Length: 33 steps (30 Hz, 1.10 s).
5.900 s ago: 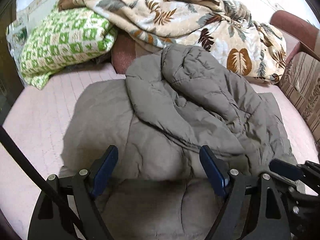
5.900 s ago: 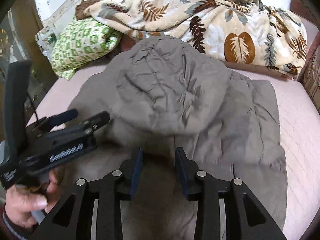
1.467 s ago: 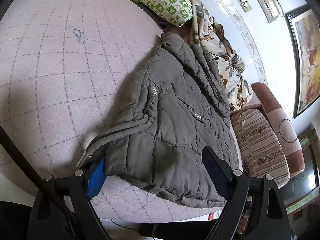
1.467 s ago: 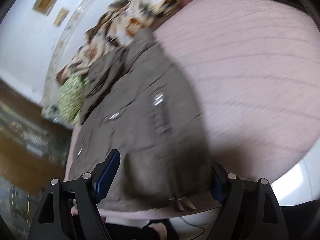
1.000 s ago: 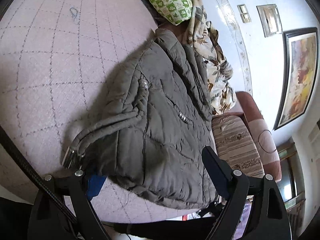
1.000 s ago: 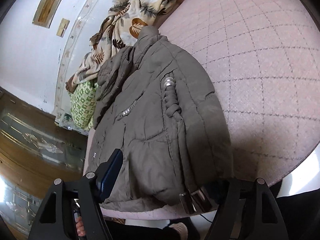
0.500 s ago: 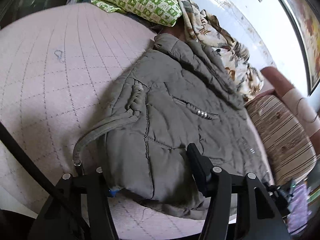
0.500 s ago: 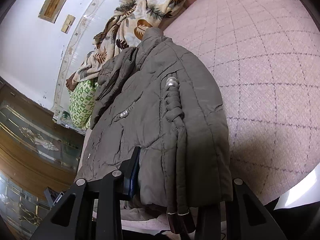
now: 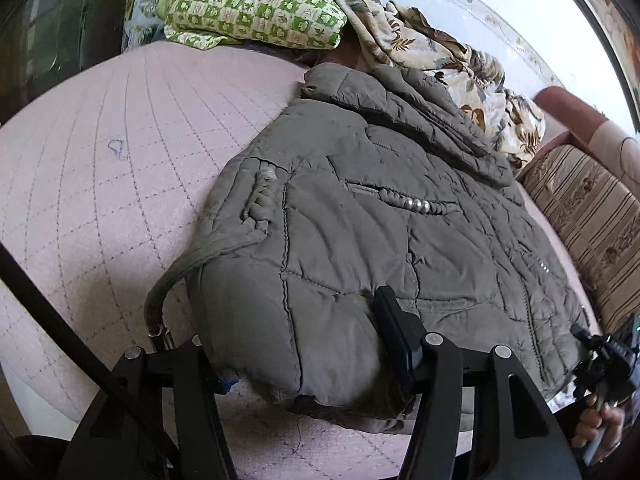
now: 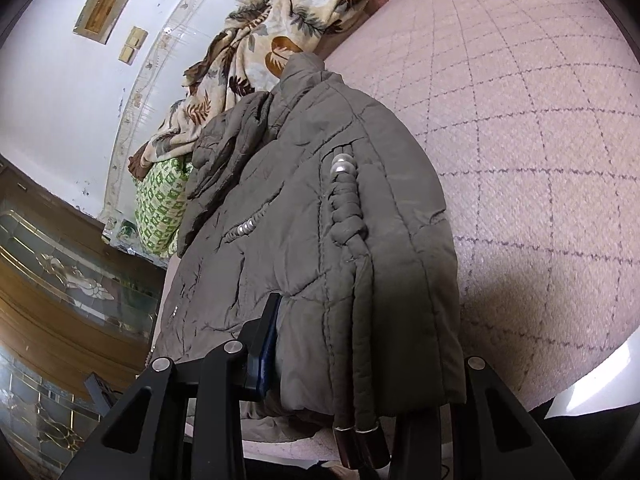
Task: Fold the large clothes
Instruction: 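Close both grippers on the jacket hem edge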
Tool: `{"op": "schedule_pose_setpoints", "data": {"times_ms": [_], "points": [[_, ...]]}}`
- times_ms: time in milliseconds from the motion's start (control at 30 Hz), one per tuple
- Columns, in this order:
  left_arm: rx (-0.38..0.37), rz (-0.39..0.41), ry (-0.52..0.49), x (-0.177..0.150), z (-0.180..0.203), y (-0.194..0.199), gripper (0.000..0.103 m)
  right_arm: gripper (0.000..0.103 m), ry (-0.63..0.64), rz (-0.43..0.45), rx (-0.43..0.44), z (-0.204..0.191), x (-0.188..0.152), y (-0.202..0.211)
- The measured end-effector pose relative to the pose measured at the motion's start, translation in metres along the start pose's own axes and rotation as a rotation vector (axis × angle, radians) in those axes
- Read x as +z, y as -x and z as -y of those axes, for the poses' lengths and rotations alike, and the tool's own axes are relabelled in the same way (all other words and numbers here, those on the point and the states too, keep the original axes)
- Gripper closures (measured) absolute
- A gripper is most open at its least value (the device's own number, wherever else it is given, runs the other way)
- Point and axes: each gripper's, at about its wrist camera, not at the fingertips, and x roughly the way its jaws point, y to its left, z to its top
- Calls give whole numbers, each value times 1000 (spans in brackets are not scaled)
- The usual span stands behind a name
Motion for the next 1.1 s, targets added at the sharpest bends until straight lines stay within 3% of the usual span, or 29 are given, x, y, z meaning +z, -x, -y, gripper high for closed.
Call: {"op": "schedule_pose_setpoints", "data": {"times_ms": [100,267,333,467,700,1100], "points": [[24,-1,-20,0,4,-2,43,66,9,-9,-15,-2,1,-1],[60,7,-55,-3,11,-2,40,77,87,11,-55,-14,-1,0],[69,19,-65,-3,13,0,42,81,116,27,-53,-19,-1,3],[73,49,-84,-3,14,6,56,82,161,61,-43,-27,-1,10],[151,107,-192,-1,41,21,74,84,266,117,-53,-50,1,26],[265,126,-253,5,63,32,76,85,288,125,-68,-58,6,33]]}}
